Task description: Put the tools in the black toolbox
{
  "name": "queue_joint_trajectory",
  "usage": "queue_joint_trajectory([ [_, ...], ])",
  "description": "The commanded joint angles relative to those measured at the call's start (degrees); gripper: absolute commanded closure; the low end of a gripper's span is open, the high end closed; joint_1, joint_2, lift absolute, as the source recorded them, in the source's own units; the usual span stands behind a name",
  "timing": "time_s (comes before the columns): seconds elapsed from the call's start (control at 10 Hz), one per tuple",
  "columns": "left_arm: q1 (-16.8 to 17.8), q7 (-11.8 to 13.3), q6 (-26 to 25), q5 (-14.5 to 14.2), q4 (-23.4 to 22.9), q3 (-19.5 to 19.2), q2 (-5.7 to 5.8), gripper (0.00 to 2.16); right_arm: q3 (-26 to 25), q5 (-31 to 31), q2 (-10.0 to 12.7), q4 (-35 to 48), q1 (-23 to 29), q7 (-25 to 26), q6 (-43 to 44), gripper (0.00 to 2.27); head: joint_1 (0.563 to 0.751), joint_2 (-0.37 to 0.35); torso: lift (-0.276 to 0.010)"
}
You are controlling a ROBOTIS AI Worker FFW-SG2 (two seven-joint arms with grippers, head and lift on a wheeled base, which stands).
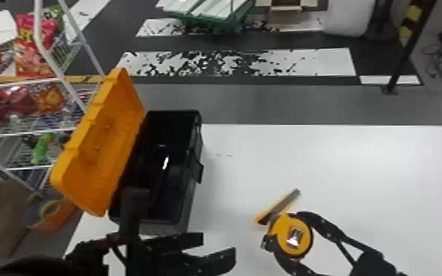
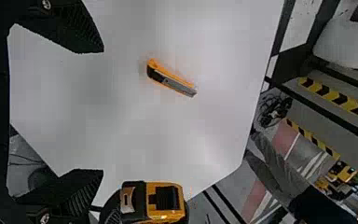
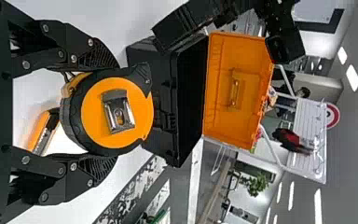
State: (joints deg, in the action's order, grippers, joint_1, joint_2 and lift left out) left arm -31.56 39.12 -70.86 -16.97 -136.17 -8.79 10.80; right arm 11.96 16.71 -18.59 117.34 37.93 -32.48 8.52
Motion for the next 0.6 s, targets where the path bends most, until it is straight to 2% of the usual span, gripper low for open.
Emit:
queue_joint_trajectory([
  [0.0,2.0,0.1,-4.9,0.1,-0.7,0.0,0.01,0.08,0.9,0.9,-0.6,0.1,0.2,-0.2,0.0,2.01,0.695,0.204,-0.039],
  [0.4,4.0,0.8,-6.1,2.8,-0.2,1.2,0.01,0.08,2.6,1.4,-0.7,0.3,0.6,-0.6,-0.6,2.01,0.695,0.246,-0.039],
  [0.5,4.7,0.8,-8.0,2.9,-0.2,2.1,0.01,0.08,3.6,1.7,-0.8,0.2,0.0,-0.6,-1.1,2.01,0.695,0.25,-0.039],
])
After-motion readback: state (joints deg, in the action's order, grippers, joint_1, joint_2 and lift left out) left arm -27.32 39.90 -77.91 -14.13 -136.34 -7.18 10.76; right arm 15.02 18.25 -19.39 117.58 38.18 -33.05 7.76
